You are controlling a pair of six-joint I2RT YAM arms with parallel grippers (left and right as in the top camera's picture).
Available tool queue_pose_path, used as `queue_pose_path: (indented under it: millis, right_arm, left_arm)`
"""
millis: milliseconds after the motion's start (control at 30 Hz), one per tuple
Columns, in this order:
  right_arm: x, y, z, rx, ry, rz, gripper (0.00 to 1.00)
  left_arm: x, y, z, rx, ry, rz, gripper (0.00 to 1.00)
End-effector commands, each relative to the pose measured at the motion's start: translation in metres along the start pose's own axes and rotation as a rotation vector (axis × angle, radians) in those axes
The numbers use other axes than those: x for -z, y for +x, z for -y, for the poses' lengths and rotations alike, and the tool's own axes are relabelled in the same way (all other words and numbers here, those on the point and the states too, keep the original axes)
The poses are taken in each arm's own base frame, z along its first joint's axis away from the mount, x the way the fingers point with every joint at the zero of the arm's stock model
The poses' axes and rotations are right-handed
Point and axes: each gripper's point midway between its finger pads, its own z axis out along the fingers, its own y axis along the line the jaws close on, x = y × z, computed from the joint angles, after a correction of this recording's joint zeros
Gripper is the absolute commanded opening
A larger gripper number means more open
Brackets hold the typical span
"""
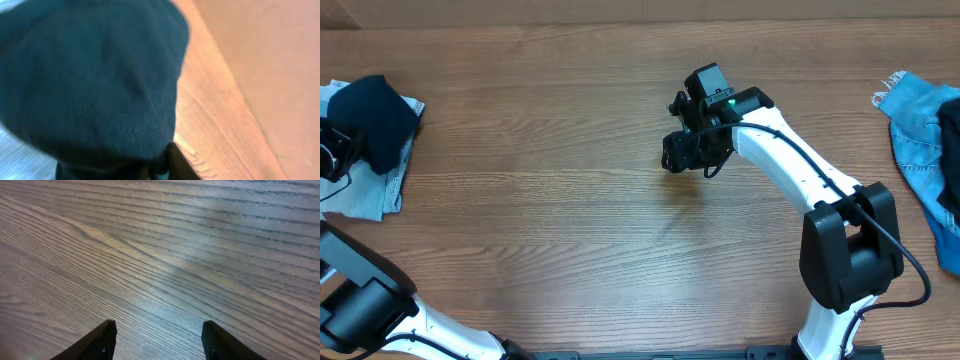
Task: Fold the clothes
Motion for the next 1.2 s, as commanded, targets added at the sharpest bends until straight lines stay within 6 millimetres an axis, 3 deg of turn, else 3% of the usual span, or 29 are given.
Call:
queue_pose_path:
  millis: [0,67,167,233,367,500,633,733,800,833,900,967,1067,1167]
  right_arm:
    - [0.003,-0.002,-0.002,0.018,-0.002,0.012,0.59]
    - [0.003,-0.002,-0.002,0.018,-0.003,0.011,0.59]
    - [0.003,-0.002,-0.002,0.018,-0.003,0.011,0.59]
    - [0.003,-0.003,-0.002,0.019,-0.003,0.013,0.59]
    - [0.003,-0.006,-0.006,0.024,-0.022,0.026,0.6]
    - [0.003,-0.009,-0.062,0.097,-0.241,0.04,0.52]
    - [-0.005,-0.022,-0.129,0.121,-0.325,0.131,0.7]
    - [-0.013,-0.024,-0.167,0.134,-0.365,0.17,0.76]
    - [-0.019,-0.02,-0.178,0.148,-0.377,0.164,0.77]
    - [-0.024,-0.016,-0.181,0.153,-0.375,0.149,0.78]
    - [-0.028,-0.011,-0.179,0.151,-0.366,0.126,0.78]
    - [-0.03,-0.005,-0.176,0.153,-0.355,0.104,0.78]
    - [-0.032,0.0,-0.172,0.166,-0.341,0.083,0.78]
    - [-0.032,0.001,-0.171,0.184,-0.339,0.083,0.78]
  left_arm:
    - [0.016,-0.019,0.049,-0.029,0.221,0.019,0.04]
    - [0.029,-0.038,0.068,-0.056,0.244,0.056,0.04]
    - [0.039,-0.048,0.074,-0.075,0.213,0.073,0.08]
    - [0.037,-0.04,0.069,-0.064,0.193,0.043,0.13]
    - [0.03,-0.02,0.053,-0.1,0.087,-0.015,0.09]
    - [0.029,-0.018,0.05,-0.096,0.065,-0.021,0.07]
    - [0.029,-0.011,0.044,-0.085,0.039,-0.046,0.08]
    - [0.031,0.007,0.015,-0.026,-0.12,-0.105,0.17]
    - [0.036,0.018,-0.007,0.007,-0.242,-0.136,0.27]
    - [0.039,0.023,-0.019,0.056,-0.314,-0.145,0.4]
    - [0.042,0.026,-0.032,0.124,-0.359,-0.139,0.46]
    - [0.046,0.028,-0.049,0.232,-0.362,-0.124,0.59]
    - [0.047,0.03,-0.067,0.278,-0.277,-0.117,0.65]
    - [0.036,0.043,-0.077,0.24,-0.198,-0.14,0.65]
